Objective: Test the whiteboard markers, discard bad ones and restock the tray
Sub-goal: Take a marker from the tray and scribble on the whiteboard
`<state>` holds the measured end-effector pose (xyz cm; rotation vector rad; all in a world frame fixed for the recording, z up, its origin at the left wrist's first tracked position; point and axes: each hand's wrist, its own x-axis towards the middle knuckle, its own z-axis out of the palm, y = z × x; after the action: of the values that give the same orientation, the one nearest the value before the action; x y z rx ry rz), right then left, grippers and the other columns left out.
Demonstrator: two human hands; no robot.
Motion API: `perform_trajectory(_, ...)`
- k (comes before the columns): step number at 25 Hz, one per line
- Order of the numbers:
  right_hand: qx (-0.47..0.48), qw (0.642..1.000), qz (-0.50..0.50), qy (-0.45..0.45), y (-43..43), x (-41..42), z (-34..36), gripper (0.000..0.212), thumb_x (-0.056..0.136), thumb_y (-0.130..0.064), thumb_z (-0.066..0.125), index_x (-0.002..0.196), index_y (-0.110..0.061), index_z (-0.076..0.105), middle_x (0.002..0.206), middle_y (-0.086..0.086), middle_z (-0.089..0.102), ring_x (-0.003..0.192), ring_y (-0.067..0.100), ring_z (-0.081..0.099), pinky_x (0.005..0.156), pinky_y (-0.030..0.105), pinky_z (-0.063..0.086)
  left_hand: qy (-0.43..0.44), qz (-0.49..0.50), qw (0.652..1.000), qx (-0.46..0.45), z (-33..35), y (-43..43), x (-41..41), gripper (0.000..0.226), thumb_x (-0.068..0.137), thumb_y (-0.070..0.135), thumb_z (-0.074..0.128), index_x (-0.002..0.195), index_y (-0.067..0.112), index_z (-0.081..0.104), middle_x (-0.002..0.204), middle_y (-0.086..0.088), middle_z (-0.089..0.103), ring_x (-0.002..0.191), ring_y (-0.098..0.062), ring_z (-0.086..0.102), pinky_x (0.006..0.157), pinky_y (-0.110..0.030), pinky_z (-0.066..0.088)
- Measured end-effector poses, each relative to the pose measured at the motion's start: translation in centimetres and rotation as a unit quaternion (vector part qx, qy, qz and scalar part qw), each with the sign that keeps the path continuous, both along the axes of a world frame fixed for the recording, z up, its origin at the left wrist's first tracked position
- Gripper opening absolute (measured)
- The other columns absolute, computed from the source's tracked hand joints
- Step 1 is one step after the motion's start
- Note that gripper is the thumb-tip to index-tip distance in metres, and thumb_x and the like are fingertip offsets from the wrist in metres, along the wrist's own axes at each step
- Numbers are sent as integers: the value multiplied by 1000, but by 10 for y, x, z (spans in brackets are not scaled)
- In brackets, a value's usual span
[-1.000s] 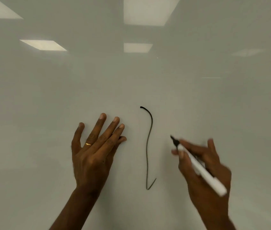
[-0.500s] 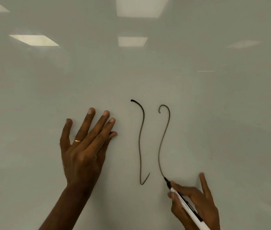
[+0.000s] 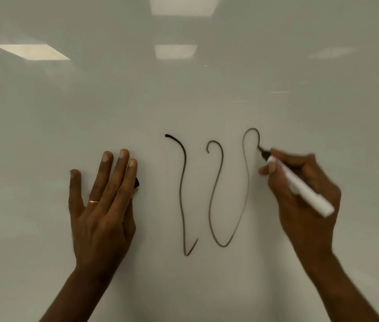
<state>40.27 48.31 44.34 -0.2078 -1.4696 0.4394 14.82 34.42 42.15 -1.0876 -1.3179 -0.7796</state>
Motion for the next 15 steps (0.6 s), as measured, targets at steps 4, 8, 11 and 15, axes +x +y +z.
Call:
perform_trajectory(4,-18,993,-65,-94,-9,5,-94,19,87,-32,65,99,-17,70,91,-9,76,85,2,72,118,58,25,-2,-28,999,20,-2,1,0,38,102,9,54,139,5,52,149,-10,46,142,-30,43,119,-60,24)
perform_trajectory(8,-141,982,-31,-119,-19,17,-130,29,86,-62,59,97,-37,72,89,-17,74,81,-2,71,118,45,25,-6,-38,999,36,-2,2,-1,36,99,8,60,134,5,57,145,-11,51,141,-29,45,117,-60,28)
perform_trajectory(11,-149,979,-10,-136,-28,25,-139,19,84,-43,65,102,-43,69,86,-17,75,80,1,73,116,43,25,-11,-45,998,52,-3,0,1,32,97,10,63,129,7,62,142,-11,55,138,-28,49,117,-57,30)
perform_trajectory(15,-221,969,95,-48,-52,29,-116,14,85,-20,70,93,-32,68,81,6,77,79,15,74,75,24,57,-75,-85,993,42,0,-8,13,25,98,14,62,123,10,68,133,-9,64,134,-30,53,118,-54,30)
